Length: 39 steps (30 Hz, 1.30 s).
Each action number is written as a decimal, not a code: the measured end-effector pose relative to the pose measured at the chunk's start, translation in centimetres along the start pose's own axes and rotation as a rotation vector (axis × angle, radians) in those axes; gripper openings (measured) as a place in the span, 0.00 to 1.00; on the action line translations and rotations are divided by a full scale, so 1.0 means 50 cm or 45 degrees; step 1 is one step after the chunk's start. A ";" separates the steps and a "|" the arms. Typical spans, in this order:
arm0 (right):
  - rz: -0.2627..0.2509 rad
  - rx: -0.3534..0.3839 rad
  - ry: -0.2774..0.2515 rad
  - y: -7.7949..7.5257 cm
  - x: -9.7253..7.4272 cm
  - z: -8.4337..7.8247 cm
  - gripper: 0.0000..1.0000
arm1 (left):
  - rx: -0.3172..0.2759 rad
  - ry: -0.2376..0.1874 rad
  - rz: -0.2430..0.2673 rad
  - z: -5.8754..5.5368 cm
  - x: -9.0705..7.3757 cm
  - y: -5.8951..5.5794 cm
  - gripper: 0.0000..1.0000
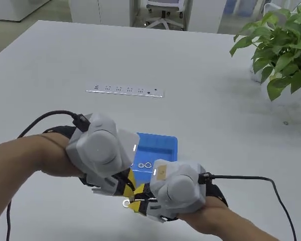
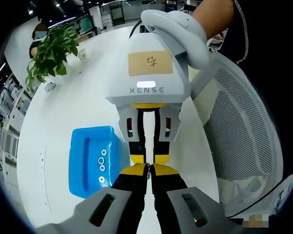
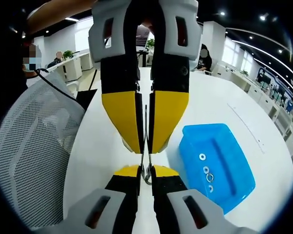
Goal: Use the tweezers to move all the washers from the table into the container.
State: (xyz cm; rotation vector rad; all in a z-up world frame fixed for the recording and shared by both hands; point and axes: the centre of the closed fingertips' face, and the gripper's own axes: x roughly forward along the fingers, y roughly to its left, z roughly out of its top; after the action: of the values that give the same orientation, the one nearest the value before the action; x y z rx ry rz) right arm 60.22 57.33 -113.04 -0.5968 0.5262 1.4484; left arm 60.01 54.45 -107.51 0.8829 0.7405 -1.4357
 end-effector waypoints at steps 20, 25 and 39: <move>-0.023 -0.011 -0.024 -0.033 -0.034 0.043 0.10 | 0.034 0.007 0.013 0.024 -0.047 0.029 0.07; -0.036 -0.011 -0.029 -0.048 -0.041 0.048 0.10 | 0.053 0.016 0.016 0.029 -0.054 0.043 0.07; -0.088 -0.013 -0.028 -0.104 -0.060 0.049 0.10 | 0.097 0.009 0.040 0.047 -0.057 0.098 0.07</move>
State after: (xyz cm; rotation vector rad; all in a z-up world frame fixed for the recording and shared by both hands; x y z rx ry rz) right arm 65.20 56.57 -108.93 -0.6011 0.4772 1.3915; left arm 64.59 53.60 -103.55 0.9546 0.6780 -1.4411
